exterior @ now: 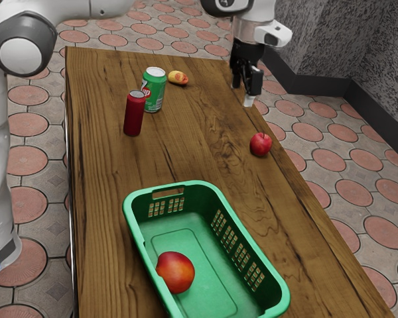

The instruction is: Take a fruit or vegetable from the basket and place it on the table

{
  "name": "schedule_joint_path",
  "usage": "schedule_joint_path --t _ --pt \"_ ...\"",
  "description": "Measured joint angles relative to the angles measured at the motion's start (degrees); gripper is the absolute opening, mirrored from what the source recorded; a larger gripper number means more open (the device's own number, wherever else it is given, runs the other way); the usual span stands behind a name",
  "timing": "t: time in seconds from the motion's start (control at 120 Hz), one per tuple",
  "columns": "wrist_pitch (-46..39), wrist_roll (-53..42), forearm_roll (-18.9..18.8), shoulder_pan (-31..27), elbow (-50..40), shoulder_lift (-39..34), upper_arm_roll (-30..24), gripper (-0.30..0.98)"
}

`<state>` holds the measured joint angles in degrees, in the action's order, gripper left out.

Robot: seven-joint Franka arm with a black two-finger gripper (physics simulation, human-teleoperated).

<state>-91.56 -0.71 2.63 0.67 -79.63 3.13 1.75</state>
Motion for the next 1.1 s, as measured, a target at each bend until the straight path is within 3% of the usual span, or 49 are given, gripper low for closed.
schedule_joint_path --t 0.3,0.617,0.842,1.0,1.1 --pt "-0.98 -1.15 0.90 -2.61 2.88 1.04 -0.27 0.69" --pt "-1.21 -1.81 -0.03 4.98 4.29 2.49 -3.28 0.69" --pt "-1.66 -1.61 -0.26 13.93 4.29 3.88 -3.51 0.68" --pt "-2.08 3.27 -0.08 15.04 -0.92 1.26 -3.12 0.69" --pt "-4.70 6.41 0.26 15.42 -11.13 -4.28 -3.17 0.69"
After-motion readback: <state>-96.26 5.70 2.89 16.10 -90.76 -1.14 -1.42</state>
